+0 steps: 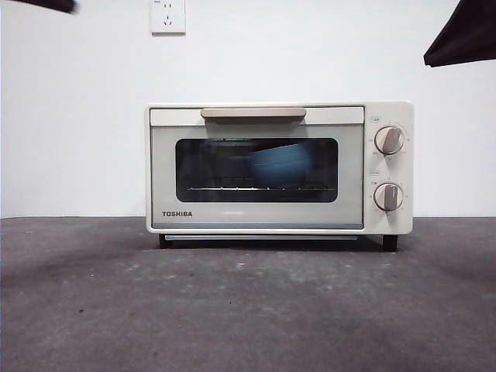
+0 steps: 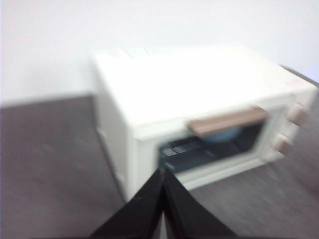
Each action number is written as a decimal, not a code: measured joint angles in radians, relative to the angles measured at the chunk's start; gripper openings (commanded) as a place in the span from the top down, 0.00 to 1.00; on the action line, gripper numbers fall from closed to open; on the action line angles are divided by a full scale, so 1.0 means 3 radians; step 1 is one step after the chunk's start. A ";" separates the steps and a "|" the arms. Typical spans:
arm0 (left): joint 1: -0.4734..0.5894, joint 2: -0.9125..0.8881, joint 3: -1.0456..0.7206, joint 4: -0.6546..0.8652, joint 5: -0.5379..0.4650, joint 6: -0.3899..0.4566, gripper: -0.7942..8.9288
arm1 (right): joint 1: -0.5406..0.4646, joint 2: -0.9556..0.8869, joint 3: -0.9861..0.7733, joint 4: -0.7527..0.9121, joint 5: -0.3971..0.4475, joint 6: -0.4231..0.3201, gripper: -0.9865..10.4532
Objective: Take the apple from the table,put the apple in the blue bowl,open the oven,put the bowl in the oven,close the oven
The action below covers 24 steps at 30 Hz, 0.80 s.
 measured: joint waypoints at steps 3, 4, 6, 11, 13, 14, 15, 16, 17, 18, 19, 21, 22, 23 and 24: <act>0.0309 -0.0373 -0.0369 0.0247 0.0000 0.0145 0.91 | 0.0000 0.0000 0.0000 0.0000 0.0000 0.0000 0.91; 0.0418 -0.0507 -0.0505 0.0291 -0.0003 0.0200 0.91 | 0.0000 0.0000 0.0000 0.0000 0.0000 0.0000 0.91; 0.0600 -0.0768 -0.0755 0.0333 -0.0009 0.0310 0.91 | 0.0000 0.0000 0.0000 0.0000 0.0000 0.0000 0.91; 0.0837 -0.1397 -0.1297 0.0348 -0.0009 0.0567 0.91 | 0.0000 0.0000 0.0000 0.0000 0.0000 0.0000 0.91; 0.0880 -0.1570 -0.1489 0.0374 -0.0009 0.0618 0.91 | 0.0000 0.0000 0.0000 0.0000 0.0000 0.0000 0.91; 0.0896 -0.1639 -0.1586 0.0371 -0.0009 0.0636 0.91 | 0.0000 0.0000 0.0000 0.0000 0.0000 0.0000 0.91; 0.0914 -0.1713 -0.1703 0.0367 -0.0009 0.0646 0.91 | 0.0000 0.0000 0.0000 0.0000 0.0000 0.0000 0.91; 0.0927 -0.1780 -0.1823 0.0364 -0.0009 0.0650 0.91 | 0.0000 0.0000 0.0000 0.0000 0.0000 0.0000 0.91; 0.0933 -0.1835 -0.1918 0.0352 -0.0009 0.0656 0.91 | 0.0000 0.0000 0.0000 0.0000 0.0000 0.0000 0.91; 0.0937 -0.1897 -0.2024 0.0338 -0.0009 0.0656 0.91 | 0.0000 0.0000 0.0000 -0.0001 0.0000 0.0000 0.91; 0.0937 -0.1953 -0.2112 0.0318 -0.0009 0.0656 0.91 | 0.0000 0.0000 0.0000 0.0000 0.0000 0.0000 0.91; 0.0937 -0.2049 -0.2220 0.0263 -0.0009 0.0655 0.91 | 0.0000 0.0000 0.0000 0.0000 0.0000 0.0000 0.91; 0.0937 -0.2102 -0.2261 0.0235 -0.0009 0.0654 0.91 | 0.0000 0.0000 0.0000 -0.0001 0.0000 0.0000 0.91; 0.0937 -0.2157 -0.2295 0.0211 -0.0009 0.0652 0.91 | 0.0000 0.0000 0.0000 0.0000 0.0000 0.0000 0.91; 0.0938 -0.2205 -0.2323 0.0211 -0.0009 0.0650 0.91 | 0.0000 0.0000 0.0000 0.0000 0.0000 0.0000 0.91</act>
